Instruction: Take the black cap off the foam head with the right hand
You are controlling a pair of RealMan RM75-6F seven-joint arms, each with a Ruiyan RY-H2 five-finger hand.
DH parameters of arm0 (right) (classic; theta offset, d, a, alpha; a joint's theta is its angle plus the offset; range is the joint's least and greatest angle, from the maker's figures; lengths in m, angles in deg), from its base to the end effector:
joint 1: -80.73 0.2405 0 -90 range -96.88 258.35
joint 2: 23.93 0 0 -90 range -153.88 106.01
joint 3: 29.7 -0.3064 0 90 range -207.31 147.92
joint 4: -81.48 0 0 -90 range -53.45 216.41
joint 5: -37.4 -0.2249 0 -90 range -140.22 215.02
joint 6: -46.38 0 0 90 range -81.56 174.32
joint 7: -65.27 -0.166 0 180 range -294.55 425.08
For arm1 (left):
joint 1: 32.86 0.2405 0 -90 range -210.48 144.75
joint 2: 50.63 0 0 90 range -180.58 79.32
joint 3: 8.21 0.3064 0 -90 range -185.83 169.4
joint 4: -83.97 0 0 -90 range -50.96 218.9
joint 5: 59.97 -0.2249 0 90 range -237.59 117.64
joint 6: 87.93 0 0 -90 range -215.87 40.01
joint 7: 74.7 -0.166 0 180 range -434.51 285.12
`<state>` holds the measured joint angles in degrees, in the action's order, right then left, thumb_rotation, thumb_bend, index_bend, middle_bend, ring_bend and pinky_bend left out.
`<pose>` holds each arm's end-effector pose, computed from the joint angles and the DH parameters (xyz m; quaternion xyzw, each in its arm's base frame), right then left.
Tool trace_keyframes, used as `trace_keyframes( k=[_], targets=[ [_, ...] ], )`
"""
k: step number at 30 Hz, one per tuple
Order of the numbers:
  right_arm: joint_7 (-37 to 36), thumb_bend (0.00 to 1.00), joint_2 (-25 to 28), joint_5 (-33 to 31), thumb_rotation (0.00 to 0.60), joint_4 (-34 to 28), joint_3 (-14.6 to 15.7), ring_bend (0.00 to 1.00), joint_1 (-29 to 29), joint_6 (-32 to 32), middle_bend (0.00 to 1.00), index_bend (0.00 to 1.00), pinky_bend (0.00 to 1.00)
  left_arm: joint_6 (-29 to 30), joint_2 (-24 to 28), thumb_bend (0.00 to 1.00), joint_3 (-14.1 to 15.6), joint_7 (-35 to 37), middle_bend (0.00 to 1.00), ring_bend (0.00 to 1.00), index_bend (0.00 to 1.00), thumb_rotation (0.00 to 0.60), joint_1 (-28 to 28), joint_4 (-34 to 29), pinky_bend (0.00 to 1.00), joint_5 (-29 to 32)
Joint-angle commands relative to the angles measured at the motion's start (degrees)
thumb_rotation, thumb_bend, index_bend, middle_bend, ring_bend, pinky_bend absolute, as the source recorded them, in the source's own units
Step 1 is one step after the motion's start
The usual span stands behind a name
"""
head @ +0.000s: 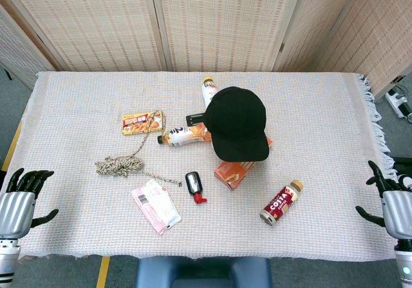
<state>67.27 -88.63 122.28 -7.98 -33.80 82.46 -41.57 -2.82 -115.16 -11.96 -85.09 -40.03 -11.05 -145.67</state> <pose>-0.3800 -0.1929 0.1814 0.5761 -0.3642 0.3689 0.6320 -0.3415 0.2246 0.1628 -0.6215 -0.3334 -0.3679 0.6059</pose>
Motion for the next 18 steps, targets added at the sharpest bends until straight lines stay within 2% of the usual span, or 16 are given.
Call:
trace_keyframes(
  k=[1,9,18],
  targets=[
    [-0.01,0.0,-0.12,-0.08,0.6,0.13,0.08,0.38,0.04,0.3,0.4,0.04,0.47,-0.44,-0.11,0.07,0.14,-0.3,0.24,0.19,0.23,0.6,-0.16,0.06,0.12,0.12],
    [-0.4,0.0,-0.22,0.29,0.6,0.26,0.61,0.4,0.15,1.21,0.42,0.05,0.47,-0.93,0.18,0.07,0.44,-0.67,0.24,0.19,0.23,0.6,-0.18,-0.52,0.12,0.48],
    [-0.64,0.0,-0.44,1.68,0.6,0.2,0.88,0.46,1.03,2.06,0.49,0.08,0.52,-0.85,0.15,0.07,0.58,-0.74,0.24,0.19,0.24,0.6,-0.21,-0.69,0.12,0.28]
  ],
)
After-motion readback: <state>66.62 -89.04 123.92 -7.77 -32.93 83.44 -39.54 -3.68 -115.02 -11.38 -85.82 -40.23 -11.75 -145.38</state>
